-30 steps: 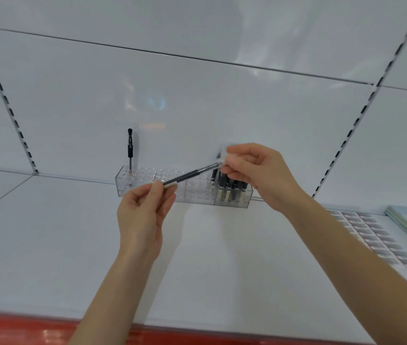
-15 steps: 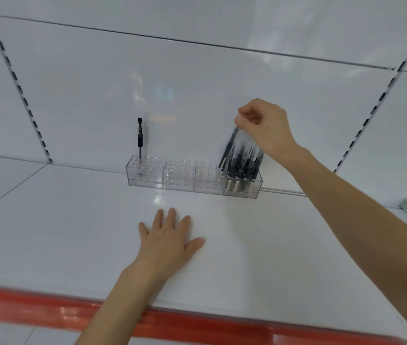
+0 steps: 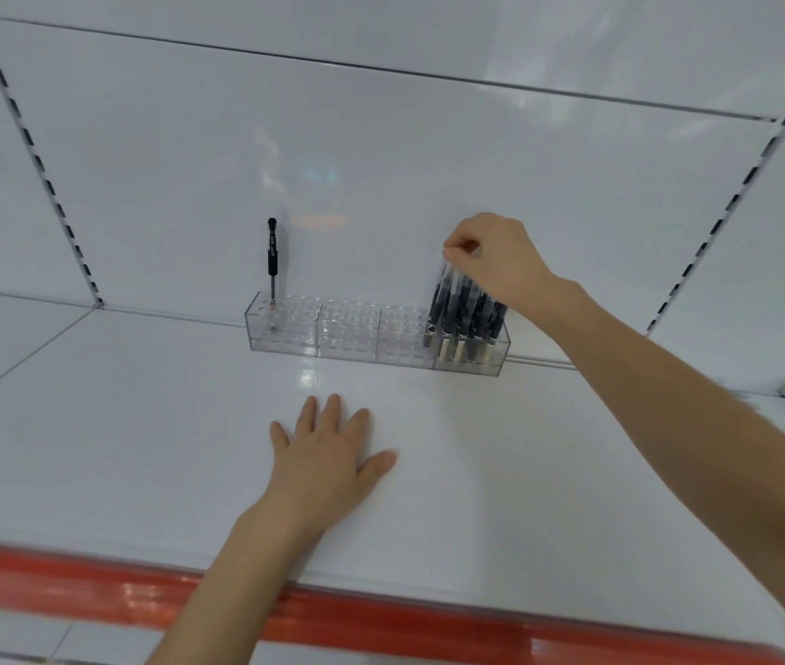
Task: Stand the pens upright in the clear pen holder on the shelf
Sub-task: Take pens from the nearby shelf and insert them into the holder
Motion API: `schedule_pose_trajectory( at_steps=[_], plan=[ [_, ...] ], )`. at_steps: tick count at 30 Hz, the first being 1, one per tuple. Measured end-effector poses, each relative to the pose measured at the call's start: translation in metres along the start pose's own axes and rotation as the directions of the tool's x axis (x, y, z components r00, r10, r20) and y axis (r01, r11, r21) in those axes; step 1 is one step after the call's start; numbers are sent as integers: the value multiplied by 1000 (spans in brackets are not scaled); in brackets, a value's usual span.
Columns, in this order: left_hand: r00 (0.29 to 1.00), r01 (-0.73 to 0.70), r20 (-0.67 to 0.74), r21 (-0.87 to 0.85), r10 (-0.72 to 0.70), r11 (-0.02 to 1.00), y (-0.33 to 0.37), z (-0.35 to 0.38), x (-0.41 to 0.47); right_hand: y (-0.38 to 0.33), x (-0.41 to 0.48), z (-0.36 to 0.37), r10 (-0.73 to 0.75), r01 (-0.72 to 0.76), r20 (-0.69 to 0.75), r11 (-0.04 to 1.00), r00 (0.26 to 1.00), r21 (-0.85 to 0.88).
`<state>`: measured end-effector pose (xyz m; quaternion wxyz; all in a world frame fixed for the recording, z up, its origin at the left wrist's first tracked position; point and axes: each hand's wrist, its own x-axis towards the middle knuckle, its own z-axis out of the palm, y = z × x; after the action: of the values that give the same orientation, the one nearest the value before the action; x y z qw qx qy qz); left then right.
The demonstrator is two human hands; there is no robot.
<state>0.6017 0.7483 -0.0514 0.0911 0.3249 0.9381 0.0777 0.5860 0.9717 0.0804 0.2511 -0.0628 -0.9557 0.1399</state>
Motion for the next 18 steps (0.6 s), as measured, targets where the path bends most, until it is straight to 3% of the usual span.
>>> schedule_pose_trajectory(
  at_steps=[4, 12, 18],
  plan=[
    [1000, -3, -1, -15, 3, 1000, 0, 0, 0, -2, 0, 5, -17, 19, 26, 997, 1000, -76],
    [1000, 5, -24, -78, -7, 997, 1, -5, -2, 3, -12, 13, -71, 65, -62, 993, 996, -98],
    [987, 8, -161, -70, -20, 997, -10, -25, -12, -19, -28, 7, -107, 114, -175, 993, 979, 29]
  ],
)
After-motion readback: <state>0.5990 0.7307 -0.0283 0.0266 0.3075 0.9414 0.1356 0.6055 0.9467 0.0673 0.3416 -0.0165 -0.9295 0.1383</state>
